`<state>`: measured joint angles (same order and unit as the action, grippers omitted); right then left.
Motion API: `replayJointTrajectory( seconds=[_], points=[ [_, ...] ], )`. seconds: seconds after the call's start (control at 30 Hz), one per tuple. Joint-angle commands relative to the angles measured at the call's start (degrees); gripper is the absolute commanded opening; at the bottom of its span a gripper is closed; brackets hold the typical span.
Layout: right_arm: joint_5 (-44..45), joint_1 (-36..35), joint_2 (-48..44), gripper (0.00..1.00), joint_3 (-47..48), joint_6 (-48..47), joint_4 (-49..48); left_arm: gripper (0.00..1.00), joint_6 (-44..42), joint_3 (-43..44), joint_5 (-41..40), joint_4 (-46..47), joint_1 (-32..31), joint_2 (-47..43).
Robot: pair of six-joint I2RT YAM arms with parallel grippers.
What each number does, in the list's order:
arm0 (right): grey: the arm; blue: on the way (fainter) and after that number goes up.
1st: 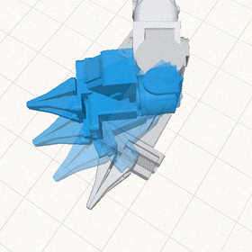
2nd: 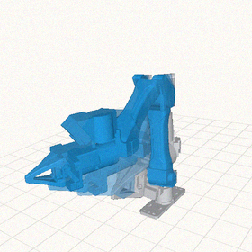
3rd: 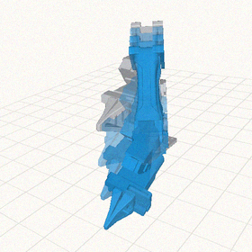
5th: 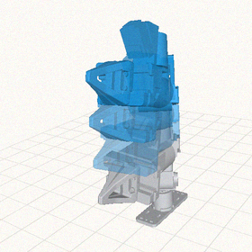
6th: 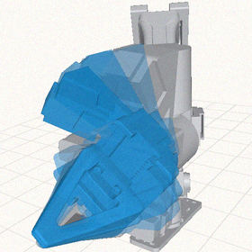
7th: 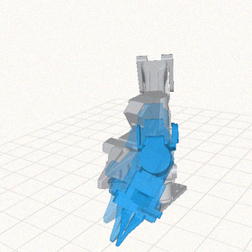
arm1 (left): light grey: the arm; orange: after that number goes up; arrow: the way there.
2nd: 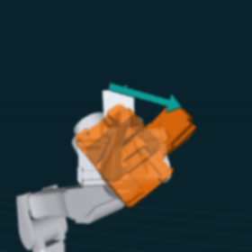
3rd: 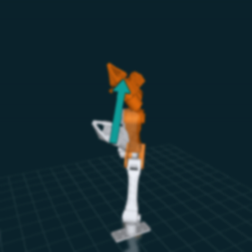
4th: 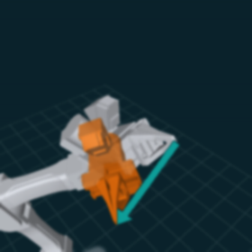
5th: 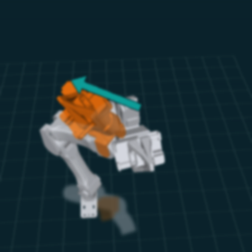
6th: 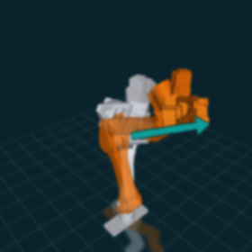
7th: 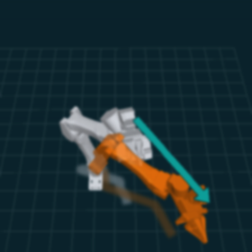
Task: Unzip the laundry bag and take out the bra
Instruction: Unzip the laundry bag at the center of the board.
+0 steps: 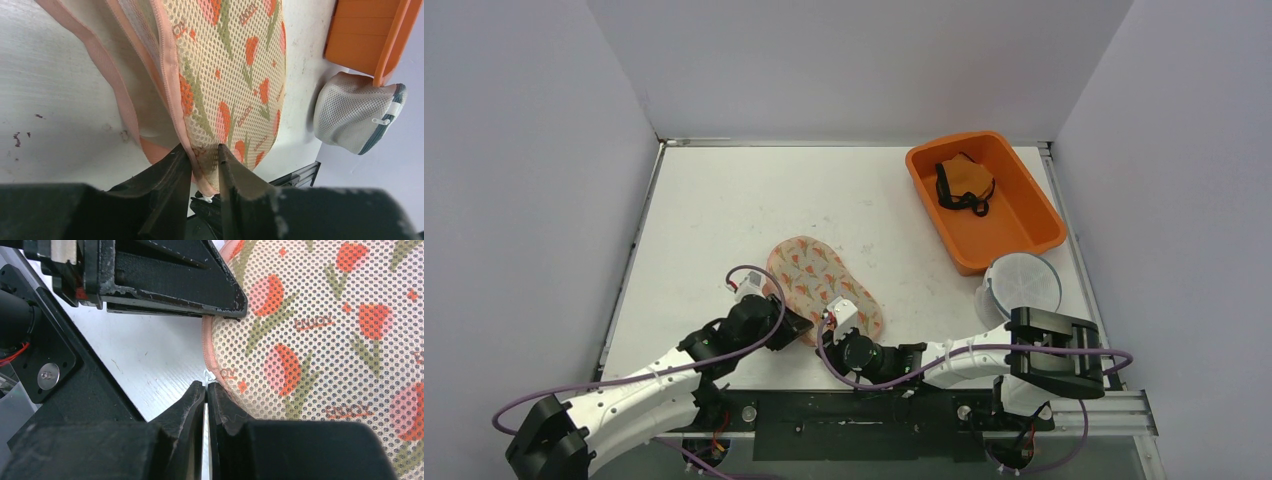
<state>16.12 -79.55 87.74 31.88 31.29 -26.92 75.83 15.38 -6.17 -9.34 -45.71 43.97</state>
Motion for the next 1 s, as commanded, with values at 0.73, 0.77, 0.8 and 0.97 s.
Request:
replayJointTrajectory(
  seconds=[0.73,0.77,0.8,0.97],
  points=[
    [8.68,-1.75,-19.53,0.05,-10.73,6.29,8.58,0.00,-5.63,2.14,-1.24,2.23,4.73,2.42],
    [9.01,-1.77,-20.67,0.05,-11.50,6.63,9.24,0.00,-6.32,2.64,-1.14,2.08,4.75,2.71],
    [9.36,-1.81,-21.83,0.05,-12.34,6.94,9.93,0.00,-6.96,3.09,-1.08,1.91,4.77,3.09],
    [10.37,-2.41,-25.04,0.05,-13.92,7.90,12.10,0.00,-10.04,5.88,-0.22,2.77,4.97,6.72]
  ],
)
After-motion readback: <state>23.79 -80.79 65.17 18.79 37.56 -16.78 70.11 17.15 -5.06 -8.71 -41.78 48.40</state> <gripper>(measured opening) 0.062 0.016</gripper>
